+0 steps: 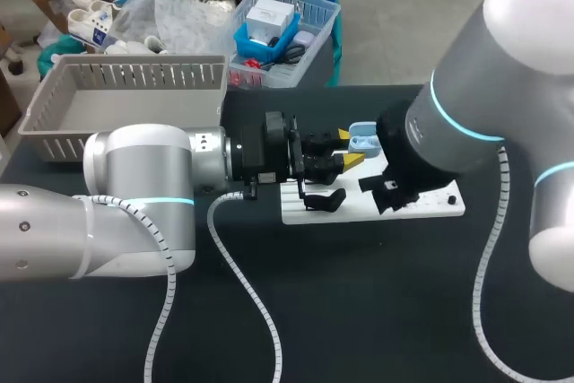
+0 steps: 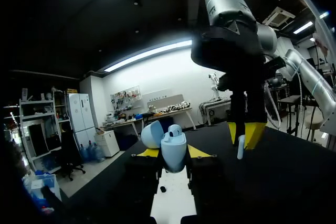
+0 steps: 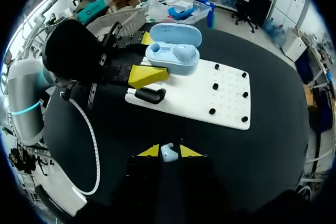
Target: Pick up each earbud case from the left stands, insert the matching earbuds, close the lid, and place the case in the box.
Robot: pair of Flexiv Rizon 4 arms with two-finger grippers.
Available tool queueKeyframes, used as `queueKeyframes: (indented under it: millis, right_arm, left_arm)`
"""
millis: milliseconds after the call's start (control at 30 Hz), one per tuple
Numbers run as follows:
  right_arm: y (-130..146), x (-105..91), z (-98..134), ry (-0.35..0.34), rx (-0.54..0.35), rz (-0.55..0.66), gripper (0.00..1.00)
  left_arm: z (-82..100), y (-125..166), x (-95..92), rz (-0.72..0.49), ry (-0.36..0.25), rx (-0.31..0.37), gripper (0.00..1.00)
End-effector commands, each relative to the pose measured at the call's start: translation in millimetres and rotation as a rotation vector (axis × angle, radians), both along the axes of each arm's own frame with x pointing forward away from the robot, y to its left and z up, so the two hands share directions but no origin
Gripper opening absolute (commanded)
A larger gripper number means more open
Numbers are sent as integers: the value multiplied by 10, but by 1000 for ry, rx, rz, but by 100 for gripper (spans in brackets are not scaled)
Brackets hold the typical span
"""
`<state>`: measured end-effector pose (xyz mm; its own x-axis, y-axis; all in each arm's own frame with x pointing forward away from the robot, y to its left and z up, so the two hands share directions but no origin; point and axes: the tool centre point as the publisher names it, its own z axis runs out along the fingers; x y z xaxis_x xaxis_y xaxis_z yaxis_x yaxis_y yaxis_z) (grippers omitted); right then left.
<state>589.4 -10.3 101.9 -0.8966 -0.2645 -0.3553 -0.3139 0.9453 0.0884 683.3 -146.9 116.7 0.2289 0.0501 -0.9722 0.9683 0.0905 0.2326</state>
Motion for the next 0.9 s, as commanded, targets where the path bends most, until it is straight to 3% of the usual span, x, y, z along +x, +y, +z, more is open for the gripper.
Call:
queueKeyframes:
  millis: [33, 167, 400, 900]
  right_arm:
    - [43, 18, 155, 32, -31, 9, 0]
    - [108, 37, 327, 10, -32, 23, 0]
    - [176, 117, 550, -34, 51, 48, 0]
    - [299, 495, 712, -83, 58, 74, 0]
  left_arm:
    - [-4, -5, -5, 4, -2, -2, 0]
    - [-4, -5, -5, 4, -2, -2, 0]
    - [-4, -5, -5, 4, -2, -2, 0]
    - [-4, -5, -5, 4, -2, -2, 0]
